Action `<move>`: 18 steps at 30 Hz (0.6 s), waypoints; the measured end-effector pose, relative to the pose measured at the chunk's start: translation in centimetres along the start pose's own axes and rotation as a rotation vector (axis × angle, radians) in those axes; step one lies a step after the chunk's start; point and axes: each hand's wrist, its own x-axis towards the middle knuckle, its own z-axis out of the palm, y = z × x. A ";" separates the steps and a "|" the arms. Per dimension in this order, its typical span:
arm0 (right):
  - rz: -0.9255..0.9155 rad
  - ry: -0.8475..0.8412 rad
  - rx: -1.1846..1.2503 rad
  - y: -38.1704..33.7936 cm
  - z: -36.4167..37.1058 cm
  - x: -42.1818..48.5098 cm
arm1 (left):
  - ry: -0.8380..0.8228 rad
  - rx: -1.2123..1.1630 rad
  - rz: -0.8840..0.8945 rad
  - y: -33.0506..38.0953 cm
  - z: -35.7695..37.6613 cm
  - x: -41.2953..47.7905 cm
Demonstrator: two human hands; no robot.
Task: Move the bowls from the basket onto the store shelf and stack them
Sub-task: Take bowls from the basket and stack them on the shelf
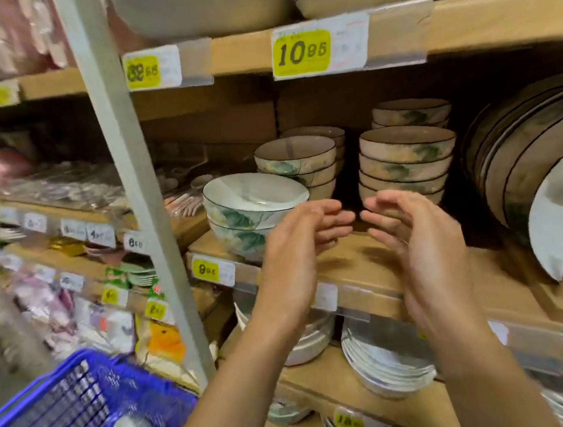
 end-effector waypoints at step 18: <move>0.534 -0.414 -0.123 16.0 21.3 -21.8 | 0.645 0.105 -0.338 -1.3 -39.5 -18.8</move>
